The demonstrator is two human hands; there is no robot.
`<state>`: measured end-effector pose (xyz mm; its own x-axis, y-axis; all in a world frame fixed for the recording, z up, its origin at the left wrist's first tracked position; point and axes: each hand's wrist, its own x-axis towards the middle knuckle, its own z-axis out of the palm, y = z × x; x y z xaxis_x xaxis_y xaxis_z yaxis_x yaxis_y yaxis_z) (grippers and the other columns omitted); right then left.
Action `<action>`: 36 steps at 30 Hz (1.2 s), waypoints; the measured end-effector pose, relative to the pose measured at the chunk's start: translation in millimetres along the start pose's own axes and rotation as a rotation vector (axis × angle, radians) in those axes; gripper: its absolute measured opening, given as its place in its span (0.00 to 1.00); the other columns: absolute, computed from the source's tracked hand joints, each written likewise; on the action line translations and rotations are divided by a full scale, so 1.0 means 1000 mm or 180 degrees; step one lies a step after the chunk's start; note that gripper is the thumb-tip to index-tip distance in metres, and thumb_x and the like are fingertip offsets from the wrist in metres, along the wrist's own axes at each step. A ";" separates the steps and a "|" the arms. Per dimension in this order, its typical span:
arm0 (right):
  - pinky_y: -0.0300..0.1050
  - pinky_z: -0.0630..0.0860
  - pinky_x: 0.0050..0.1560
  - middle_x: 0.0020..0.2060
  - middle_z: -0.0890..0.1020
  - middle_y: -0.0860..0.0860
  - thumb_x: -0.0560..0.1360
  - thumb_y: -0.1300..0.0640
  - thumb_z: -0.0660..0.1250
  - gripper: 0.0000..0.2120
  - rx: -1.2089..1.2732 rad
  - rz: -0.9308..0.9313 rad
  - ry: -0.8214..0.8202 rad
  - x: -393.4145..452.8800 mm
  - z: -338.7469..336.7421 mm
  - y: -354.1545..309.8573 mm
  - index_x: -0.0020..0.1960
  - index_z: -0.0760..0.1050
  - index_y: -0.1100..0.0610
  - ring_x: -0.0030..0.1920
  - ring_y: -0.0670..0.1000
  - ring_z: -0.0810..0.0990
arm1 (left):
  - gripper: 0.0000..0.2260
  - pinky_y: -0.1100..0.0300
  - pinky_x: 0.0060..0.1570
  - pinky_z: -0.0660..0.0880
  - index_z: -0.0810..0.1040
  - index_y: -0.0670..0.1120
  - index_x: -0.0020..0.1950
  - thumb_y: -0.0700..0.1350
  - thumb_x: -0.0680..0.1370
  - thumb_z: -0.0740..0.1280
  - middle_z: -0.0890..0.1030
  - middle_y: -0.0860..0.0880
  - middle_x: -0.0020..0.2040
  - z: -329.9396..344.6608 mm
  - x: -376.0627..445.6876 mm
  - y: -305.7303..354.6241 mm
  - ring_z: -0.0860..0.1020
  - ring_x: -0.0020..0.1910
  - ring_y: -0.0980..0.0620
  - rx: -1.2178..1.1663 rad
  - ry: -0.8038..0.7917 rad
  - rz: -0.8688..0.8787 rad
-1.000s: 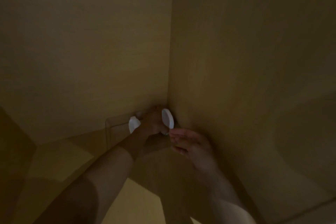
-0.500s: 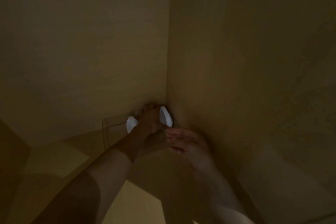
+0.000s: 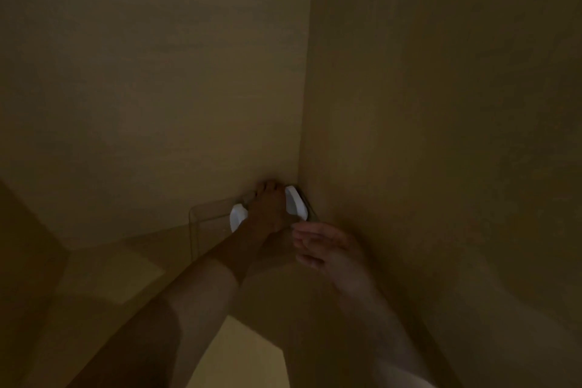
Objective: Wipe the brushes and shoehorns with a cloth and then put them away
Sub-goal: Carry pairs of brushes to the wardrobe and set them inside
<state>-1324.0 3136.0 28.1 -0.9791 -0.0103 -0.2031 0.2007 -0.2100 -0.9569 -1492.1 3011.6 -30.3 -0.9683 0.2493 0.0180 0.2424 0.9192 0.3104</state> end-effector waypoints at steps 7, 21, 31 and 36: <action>0.40 0.81 0.52 0.55 0.84 0.53 0.79 0.68 0.64 0.12 0.0026 -0.0090 -0.0008 0.001 0.002 -0.005 0.57 0.81 0.59 0.54 0.48 0.83 | 0.38 0.48 0.70 0.64 0.66 0.47 0.75 0.59 0.70 0.75 0.65 0.44 0.75 -0.048 -0.035 -0.046 0.66 0.73 0.42 0.0018 0.0166 -0.0218; 0.40 0.82 0.48 0.51 0.86 0.52 0.79 0.68 0.65 0.11 0.0127 0.0000 0.0098 0.001 0.010 0.004 0.53 0.83 0.56 0.54 0.49 0.85 | 0.46 0.52 0.72 0.61 0.62 0.39 0.76 0.46 0.64 0.82 0.65 0.42 0.75 -0.030 -0.062 -0.066 0.64 0.74 0.43 -0.1052 -0.0030 -0.0008; 0.44 0.81 0.54 0.54 0.86 0.54 0.78 0.68 0.66 0.12 0.0018 -0.0078 0.0102 -0.010 0.004 -0.004 0.55 0.83 0.56 0.56 0.51 0.84 | 0.45 0.50 0.66 0.68 0.66 0.42 0.74 0.55 0.63 0.81 0.68 0.43 0.72 -0.021 -0.027 -0.048 0.68 0.70 0.42 -0.0602 0.0214 -0.0168; 0.46 0.80 0.56 0.56 0.84 0.58 0.78 0.68 0.65 0.11 0.0032 -0.0071 0.0091 -0.016 0.005 -0.007 0.56 0.81 0.59 0.56 0.52 0.83 | 0.46 0.51 0.67 0.66 0.65 0.43 0.75 0.56 0.63 0.81 0.66 0.44 0.74 -0.019 -0.028 -0.047 0.66 0.72 0.43 -0.0495 0.0194 -0.0199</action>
<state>-1309.7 3132.8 38.7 -0.9820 0.0222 -0.1877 0.1783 -0.2199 -0.9591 -1477.8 2955.7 -27.6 -0.9842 0.1697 0.0502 0.1737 0.8729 0.4559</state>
